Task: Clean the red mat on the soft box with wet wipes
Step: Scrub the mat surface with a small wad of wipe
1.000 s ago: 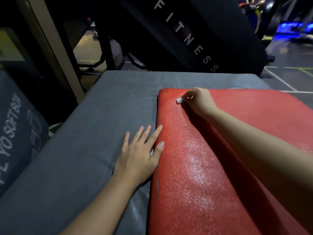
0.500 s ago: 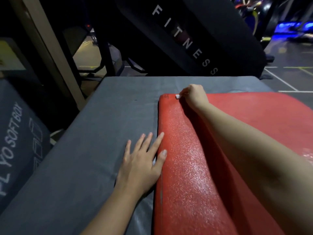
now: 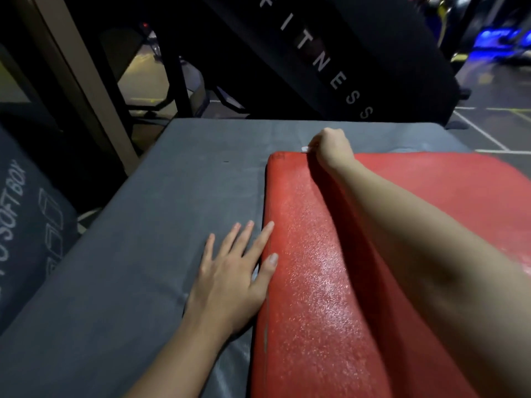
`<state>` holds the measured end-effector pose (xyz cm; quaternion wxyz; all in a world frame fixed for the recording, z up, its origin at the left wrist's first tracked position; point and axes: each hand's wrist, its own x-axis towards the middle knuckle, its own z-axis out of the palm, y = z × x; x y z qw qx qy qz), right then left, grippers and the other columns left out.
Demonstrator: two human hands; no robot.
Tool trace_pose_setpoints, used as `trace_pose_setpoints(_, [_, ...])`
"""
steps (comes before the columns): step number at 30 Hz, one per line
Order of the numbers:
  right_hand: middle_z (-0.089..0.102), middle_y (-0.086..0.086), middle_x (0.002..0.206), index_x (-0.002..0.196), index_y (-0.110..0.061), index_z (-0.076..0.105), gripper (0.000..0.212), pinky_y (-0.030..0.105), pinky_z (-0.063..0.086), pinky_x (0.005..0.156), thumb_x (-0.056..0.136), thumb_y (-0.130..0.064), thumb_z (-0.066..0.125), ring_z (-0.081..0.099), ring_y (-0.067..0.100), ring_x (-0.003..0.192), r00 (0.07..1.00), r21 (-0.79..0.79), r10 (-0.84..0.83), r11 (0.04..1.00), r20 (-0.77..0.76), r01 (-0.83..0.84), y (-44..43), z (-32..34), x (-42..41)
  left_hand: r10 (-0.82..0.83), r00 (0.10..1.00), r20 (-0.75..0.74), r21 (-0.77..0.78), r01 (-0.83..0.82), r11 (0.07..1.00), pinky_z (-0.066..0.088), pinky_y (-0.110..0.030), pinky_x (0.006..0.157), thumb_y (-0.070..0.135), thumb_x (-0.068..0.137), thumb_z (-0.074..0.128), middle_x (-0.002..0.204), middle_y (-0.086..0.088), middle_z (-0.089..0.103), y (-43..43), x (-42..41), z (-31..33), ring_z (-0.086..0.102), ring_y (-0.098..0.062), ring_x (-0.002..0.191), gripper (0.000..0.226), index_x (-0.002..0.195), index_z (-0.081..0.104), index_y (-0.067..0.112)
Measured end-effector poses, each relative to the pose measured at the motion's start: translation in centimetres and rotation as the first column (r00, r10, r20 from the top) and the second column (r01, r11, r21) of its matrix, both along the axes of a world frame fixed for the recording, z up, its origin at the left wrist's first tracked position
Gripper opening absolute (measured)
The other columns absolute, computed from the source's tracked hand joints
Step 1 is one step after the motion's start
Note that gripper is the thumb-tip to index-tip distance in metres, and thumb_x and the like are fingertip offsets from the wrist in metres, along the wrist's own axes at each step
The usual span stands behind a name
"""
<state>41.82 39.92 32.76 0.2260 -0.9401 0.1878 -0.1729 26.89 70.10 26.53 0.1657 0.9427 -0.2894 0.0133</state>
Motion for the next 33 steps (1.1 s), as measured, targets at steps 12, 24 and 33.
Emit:
trace_pose_setpoints(12, [0.072,0.013,0.084,0.086,-0.015,0.077,0.024,0.028,0.044,0.067,0.083,-0.039,0.075,0.066,0.028,0.078,0.989,-0.063,0.147,0.987,-0.029,-0.149,-2.0,-0.1,-2.7,0.0,1.0,0.022,0.003,0.0,1.0,-0.002,-0.047,0.127,0.073,0.089,-0.016,0.17,0.017,0.008,0.1,0.0,0.0,-0.005,-0.002,0.155,0.068,0.155,-0.009,0.058])
trace_pose_setpoints(24, [0.075,0.006,0.095,0.092,-0.016,0.078,0.018,0.023,0.041,0.073,0.085,-0.004,0.066,0.067,0.024,0.092,0.961,-0.188,0.268,0.943,-0.064,-0.276,-1.1,0.0,-7.2,0.008,0.999,0.042,-0.003,-0.008,1.0,0.0,-0.047,0.127,0.07,0.092,-0.007,0.169,0.014,0.013,-0.2,0.0,-0.4,0.0,-0.004,0.156,0.065,0.155,-0.006,0.058])
trace_pose_setpoints(33, [0.073,0.011,0.094,0.091,-0.014,0.078,0.008,0.025,0.042,0.071,0.087,-0.018,0.072,0.066,0.027,0.09,0.981,-0.047,0.192,0.98,0.018,-0.191,1.8,0.3,-9.0,0.013,0.999,0.032,0.006,-0.013,1.0,0.002,-0.048,0.127,0.079,0.08,-0.024,0.169,0.014,0.016,-0.3,0.1,-0.1,0.004,-0.005,0.156,0.08,0.155,-0.003,0.059])
